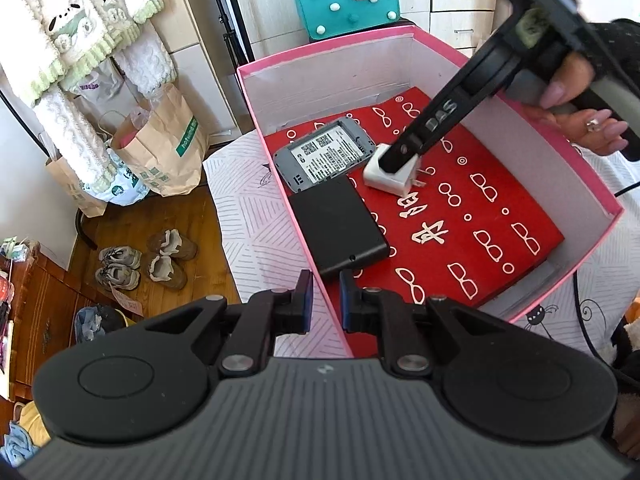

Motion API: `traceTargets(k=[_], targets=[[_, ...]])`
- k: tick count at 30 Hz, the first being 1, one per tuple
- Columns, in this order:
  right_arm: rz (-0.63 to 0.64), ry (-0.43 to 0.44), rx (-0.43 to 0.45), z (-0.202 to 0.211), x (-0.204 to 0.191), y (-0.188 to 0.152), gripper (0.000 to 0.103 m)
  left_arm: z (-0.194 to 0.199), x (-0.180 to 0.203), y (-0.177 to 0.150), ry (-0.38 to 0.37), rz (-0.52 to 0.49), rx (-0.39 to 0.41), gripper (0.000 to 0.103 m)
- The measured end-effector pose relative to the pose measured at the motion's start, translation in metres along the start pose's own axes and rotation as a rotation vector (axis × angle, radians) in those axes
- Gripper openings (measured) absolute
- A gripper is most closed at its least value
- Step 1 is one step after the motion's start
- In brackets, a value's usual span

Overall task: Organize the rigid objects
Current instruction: 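Place the white charger plug in the box beside the router and release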

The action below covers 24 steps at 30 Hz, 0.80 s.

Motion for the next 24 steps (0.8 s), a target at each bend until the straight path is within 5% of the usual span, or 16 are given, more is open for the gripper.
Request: traceTargets(k=[11, 24], targets=[[-0.025, 0.084, 0.246, 0.095, 0.031, -0.046, 0.058, -0.002, -0.001, 0.003, 0.007, 0.02, -0.013, 0.012], [0.014, -0.226, 0.344, 0.15, 0.075, -0.154, 0.067, -0.004, -0.005, 0.013, 0.036, 0.048, 0.02, 0.012]])
Point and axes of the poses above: each gripper's, at about its wrist camera, not at the fingertips, and z roughly against the way its jaws point, x to its right, y to its top, the point moved 1 cm from there along -z, roughly the way its jaws point, and after that the axes turned 8 degrees about -y, right-handed, at the moved point
